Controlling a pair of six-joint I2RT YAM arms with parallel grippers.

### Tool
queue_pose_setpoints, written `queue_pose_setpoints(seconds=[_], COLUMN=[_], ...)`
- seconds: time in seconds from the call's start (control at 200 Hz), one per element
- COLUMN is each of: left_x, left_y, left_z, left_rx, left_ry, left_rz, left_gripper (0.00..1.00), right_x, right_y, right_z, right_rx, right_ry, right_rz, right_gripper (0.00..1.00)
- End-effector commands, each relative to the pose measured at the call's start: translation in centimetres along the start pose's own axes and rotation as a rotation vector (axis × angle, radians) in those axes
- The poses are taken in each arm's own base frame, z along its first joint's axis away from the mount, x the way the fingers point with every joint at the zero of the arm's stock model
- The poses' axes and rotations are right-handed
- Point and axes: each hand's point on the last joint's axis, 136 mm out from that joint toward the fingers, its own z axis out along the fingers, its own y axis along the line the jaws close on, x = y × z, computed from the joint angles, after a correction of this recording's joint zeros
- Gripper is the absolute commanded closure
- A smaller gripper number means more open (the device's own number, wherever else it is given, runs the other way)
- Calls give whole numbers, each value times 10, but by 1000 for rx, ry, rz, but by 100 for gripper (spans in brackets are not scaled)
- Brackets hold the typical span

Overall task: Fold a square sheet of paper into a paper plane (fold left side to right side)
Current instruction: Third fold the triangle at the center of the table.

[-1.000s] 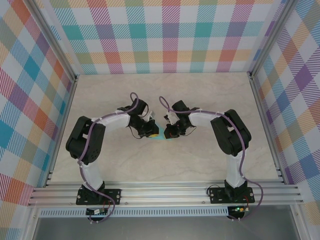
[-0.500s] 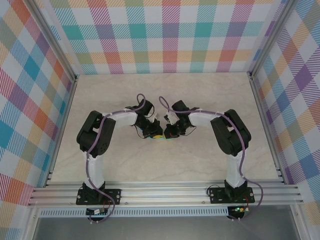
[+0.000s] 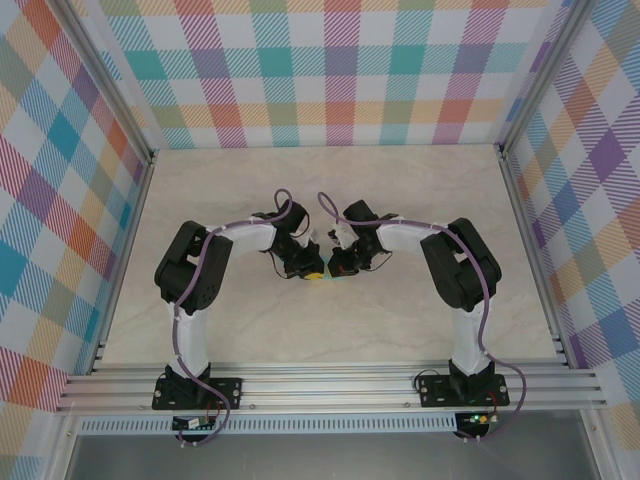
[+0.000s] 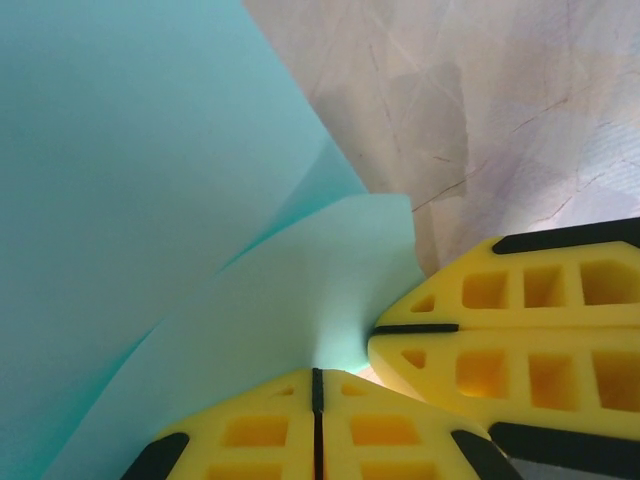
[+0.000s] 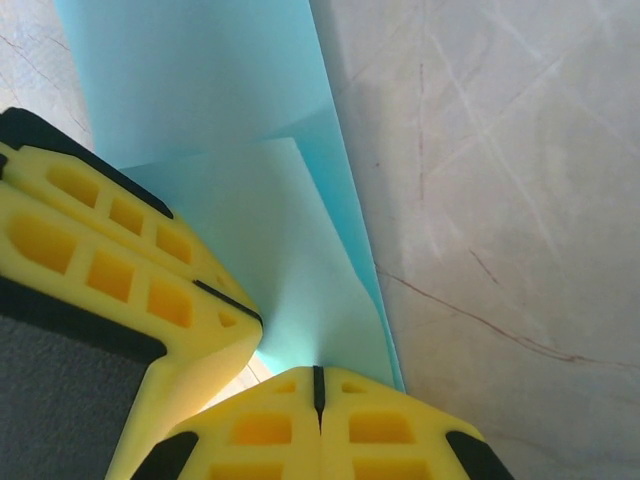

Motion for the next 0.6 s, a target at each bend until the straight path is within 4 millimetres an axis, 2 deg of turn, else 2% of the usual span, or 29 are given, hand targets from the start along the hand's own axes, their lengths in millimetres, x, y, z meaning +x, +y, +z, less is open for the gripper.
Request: queue_pose_setpoints(seconds=[0.0, 0.28, 0.595], left_x=[8, 8, 12], left_y=[14, 38, 68], left_z=[6, 3, -23], left_rx=[-72, -147, -170], left_ry=[29, 15, -7], left_rz=[-13, -40, -84], left_gripper=[93, 94, 94], right_x=[35, 37, 39], right_y=[-39, -40, -42], right_z=[18, 18, 18], right_rx=[129, 140, 147], right_ry=[126, 130, 137], right_rz=[55, 55, 61], right_gripper=[100, 100, 100])
